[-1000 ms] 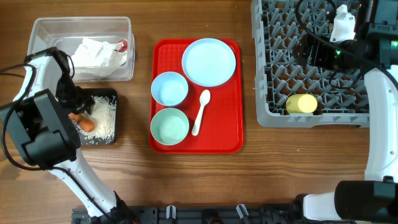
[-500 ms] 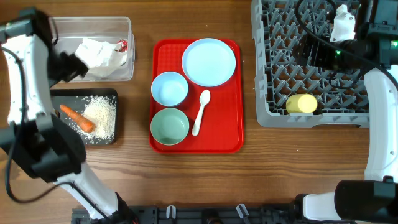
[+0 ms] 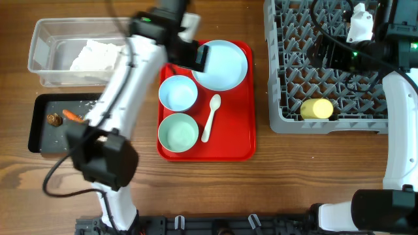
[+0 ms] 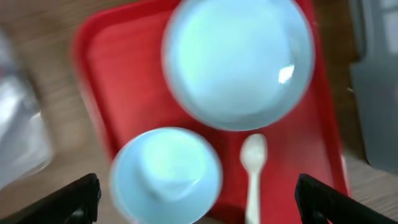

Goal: Sort waste into correct bins and load items into the dishwasher rack
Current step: 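Reach the right gripper to the light-blue plate and grasp its rim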

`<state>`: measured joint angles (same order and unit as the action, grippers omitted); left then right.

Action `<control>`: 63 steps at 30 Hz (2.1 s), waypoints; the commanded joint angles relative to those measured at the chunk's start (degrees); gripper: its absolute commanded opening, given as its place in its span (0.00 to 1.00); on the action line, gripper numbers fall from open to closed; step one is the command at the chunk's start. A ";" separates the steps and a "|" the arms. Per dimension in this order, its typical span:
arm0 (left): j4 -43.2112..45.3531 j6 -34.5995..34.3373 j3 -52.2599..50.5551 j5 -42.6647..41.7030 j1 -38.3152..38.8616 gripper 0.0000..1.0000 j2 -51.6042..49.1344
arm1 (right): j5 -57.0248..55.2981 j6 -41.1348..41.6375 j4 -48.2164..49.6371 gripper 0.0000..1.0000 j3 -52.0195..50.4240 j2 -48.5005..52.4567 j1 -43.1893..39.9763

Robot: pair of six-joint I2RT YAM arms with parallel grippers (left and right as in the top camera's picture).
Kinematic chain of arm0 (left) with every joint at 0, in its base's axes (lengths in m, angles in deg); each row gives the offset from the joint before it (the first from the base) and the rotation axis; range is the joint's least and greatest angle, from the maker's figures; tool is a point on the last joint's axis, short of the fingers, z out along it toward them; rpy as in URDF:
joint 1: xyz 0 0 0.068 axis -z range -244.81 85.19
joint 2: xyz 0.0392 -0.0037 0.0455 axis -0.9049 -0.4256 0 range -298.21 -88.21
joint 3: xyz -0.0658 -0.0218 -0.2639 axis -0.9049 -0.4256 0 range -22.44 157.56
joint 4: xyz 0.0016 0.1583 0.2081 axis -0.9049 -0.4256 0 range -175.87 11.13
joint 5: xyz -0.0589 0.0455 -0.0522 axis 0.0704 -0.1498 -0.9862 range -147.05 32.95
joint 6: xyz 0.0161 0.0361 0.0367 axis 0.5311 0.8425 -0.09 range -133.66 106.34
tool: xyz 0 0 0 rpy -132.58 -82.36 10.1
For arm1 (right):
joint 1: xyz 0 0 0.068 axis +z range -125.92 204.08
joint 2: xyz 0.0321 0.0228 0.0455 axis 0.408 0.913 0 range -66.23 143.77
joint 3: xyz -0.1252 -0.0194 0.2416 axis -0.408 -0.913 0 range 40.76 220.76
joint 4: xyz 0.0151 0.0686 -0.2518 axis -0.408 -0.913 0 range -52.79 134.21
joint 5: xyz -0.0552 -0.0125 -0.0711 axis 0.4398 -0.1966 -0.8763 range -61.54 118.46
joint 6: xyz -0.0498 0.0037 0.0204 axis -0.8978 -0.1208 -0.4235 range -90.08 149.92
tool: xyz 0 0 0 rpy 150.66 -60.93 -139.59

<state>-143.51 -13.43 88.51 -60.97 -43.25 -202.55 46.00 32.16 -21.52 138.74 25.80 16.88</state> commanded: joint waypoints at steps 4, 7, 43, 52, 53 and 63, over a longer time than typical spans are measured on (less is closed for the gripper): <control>3.21 -8.66 0.39 5.88 0.96 1.00 -1.70 | 8.70 6.29 11.56 0.95 -0.22 3.74 5.38; 2.23 -12.09 0.39 5.95 -1.79 1.00 -0.46 | 7.52 10.43 17.68 0.94 -0.22 7.34 11.17; -7.19 -13.35 0.37 6.16 -14.71 1.00 2.05 | -14.14 20.92 24.41 0.70 -0.22 37.97 26.05; -7.19 -13.35 0.37 6.16 -14.71 1.00 2.05 | -16.76 20.57 24.55 0.76 -0.15 37.20 26.47; -7.17 -13.35 0.37 6.16 -14.71 1.00 2.05 | -17.07 20.83 24.48 0.77 -0.15 36.70 26.27; -6.49 -13.38 0.37 6.14 -14.71 1.00 2.05 | -19.52 20.26 24.41 0.80 -0.07 30.12 25.73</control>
<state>-150.62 -26.04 88.51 -55.38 -57.61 -201.70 28.21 52.81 2.91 138.63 60.64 42.78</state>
